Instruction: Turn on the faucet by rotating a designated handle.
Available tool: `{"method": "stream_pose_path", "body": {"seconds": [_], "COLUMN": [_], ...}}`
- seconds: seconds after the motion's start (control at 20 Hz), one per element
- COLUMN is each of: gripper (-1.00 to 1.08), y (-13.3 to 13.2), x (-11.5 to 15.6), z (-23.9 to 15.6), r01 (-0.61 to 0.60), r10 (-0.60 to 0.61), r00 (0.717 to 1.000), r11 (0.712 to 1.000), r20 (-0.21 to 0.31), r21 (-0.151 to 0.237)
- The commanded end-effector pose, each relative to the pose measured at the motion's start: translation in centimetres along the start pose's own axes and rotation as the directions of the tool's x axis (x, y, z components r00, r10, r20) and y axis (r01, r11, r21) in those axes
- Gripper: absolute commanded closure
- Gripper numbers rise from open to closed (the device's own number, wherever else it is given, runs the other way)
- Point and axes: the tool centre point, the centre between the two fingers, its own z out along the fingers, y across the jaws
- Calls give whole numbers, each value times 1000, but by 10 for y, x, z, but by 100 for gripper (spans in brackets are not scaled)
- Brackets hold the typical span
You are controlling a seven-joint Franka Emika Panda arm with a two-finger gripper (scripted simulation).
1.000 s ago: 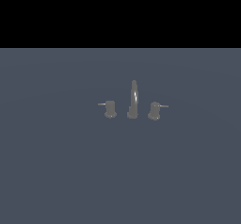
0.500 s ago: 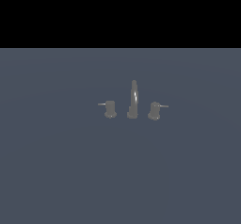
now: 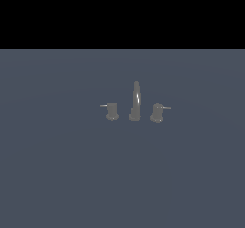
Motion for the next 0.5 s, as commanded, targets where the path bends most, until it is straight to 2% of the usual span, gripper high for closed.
{"method": "stream_pose_path", "body": {"seconds": [0.0, 0.25, 0.45], "gripper": [108, 108, 108], "y": [1, 5, 11], "x": [12, 43, 74], "z": [4, 17, 33], "r01": [-37, -141, -246], "r10": [37, 141, 246], "r00": [999, 990, 969], "r11": [999, 990, 969], "r20": [2, 9, 17], "r21": [6, 19, 30]}}
